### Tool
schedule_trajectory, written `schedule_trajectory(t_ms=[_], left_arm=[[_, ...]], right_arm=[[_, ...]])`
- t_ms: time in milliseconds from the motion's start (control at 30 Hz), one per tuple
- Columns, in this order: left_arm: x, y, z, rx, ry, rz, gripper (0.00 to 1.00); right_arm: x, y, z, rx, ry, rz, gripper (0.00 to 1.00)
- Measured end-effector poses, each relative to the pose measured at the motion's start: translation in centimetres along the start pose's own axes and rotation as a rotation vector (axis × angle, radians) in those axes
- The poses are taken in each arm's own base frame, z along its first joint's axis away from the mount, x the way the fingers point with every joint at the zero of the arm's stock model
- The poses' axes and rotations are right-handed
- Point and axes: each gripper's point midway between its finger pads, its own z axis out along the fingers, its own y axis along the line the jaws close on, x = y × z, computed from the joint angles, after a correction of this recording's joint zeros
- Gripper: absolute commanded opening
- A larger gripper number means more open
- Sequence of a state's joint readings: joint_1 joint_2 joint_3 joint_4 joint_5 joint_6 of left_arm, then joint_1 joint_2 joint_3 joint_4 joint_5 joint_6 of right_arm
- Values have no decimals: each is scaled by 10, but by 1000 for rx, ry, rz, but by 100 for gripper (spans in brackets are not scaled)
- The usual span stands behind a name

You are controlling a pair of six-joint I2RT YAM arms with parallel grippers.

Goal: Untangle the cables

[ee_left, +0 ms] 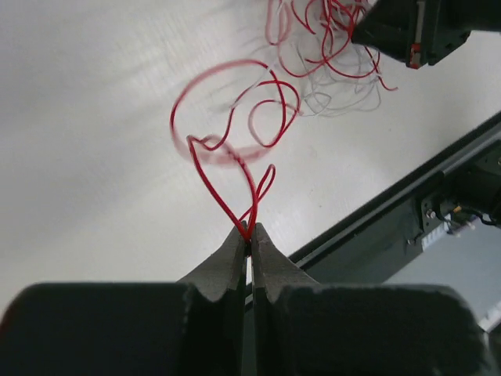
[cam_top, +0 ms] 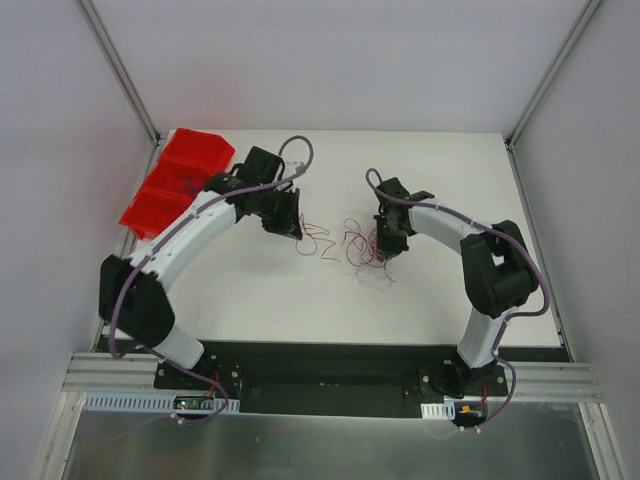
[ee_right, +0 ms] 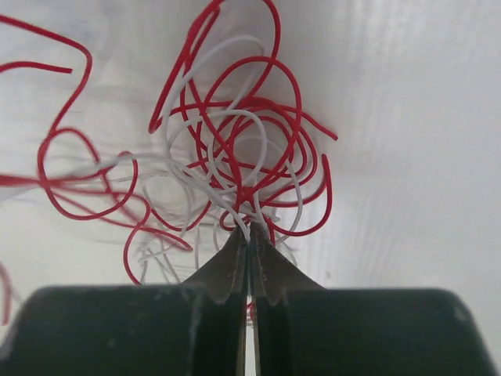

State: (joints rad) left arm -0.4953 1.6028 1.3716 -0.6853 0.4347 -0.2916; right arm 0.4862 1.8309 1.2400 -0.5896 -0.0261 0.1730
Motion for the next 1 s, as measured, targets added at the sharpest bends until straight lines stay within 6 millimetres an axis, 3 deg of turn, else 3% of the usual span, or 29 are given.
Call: schedule_trajectory(t_ms=[133, 300, 400, 467, 567, 667, 767, 1000], left_arm=[[-24, -1, -67, -128, -238, 76, 0], [-72, -10, -174, -309, -588, 110, 0], [-90, -17, -222, -362, -734, 119, 0], [-96, -20, -240, -379, -786, 114, 0], [-102, -10, -242, -412, -785, 88, 0], [-111, 13, -227, -449, -739, 26, 0], [-126, 55, -213, -449, -701, -131, 0], [-169, 171, -202, -429, -755, -474, 0]], right_arm=[[7, -26, -2, 70, -10, 27, 0], [18, -65, -8, 165, -15, 82, 0], [22, -91, -13, 215, -16, 133, 0], [23, -103, -17, 229, -16, 160, 0], [22, -108, -21, 223, -21, 165, 0], [21, -100, -27, 179, -33, 154, 1], [18, -90, -36, 124, -55, 141, 1], [19, -70, -59, 5, -81, 107, 1]])
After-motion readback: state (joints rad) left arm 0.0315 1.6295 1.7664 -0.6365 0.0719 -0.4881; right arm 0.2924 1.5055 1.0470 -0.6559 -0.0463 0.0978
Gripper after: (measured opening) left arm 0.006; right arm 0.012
